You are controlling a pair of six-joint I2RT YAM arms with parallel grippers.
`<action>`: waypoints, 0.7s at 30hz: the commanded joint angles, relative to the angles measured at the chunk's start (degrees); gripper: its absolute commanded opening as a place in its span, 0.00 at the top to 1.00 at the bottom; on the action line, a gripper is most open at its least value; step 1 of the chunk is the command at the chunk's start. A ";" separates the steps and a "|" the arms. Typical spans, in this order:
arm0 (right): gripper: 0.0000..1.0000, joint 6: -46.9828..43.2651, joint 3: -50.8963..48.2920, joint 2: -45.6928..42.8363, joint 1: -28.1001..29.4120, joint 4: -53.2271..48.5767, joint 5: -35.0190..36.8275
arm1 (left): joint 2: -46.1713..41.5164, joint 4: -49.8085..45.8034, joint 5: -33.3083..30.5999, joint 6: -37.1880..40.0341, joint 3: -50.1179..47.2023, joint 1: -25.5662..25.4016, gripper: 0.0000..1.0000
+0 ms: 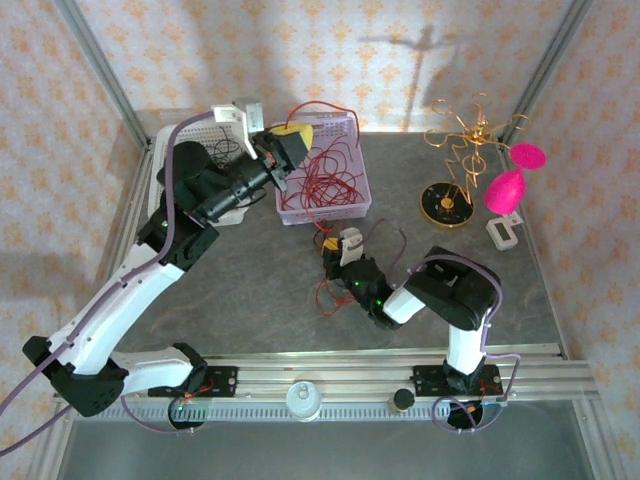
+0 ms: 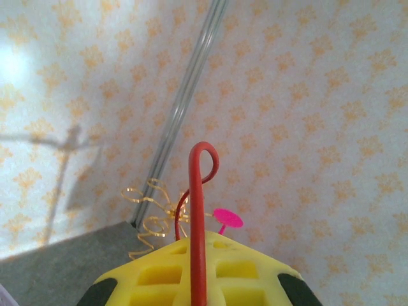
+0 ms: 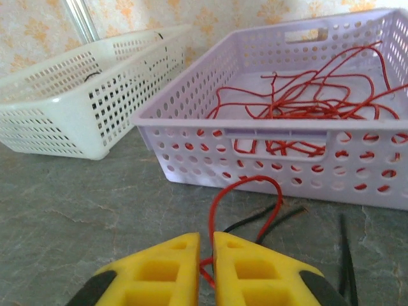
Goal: Untangle the cables
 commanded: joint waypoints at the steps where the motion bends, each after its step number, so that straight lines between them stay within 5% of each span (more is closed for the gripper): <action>1: 0.91 1.34 -0.94 1.56 0.03 1.38 0.96 | -0.25 -1.40 -2.90 2.37 4.62 -0.63 1.00; 9: 0.93 2.03 -3.14 -0.36 0.00 2.31 -0.18 | 0.98 -4.21 -6.39 4.08 9.70 -0.50 1.00; 16: 0.58 -10.03 -5.13 -14.60 0.06 -7.39 -13.06 | 0.73 -5.80 -6.78 4.60 8.10 -0.22 1.00; 21: 0.50 -22.29 -5.19 -25.45 -0.01 -14.05 -19.33 | -0.13 -5.71 -6.31 4.21 5.04 0.02 1.00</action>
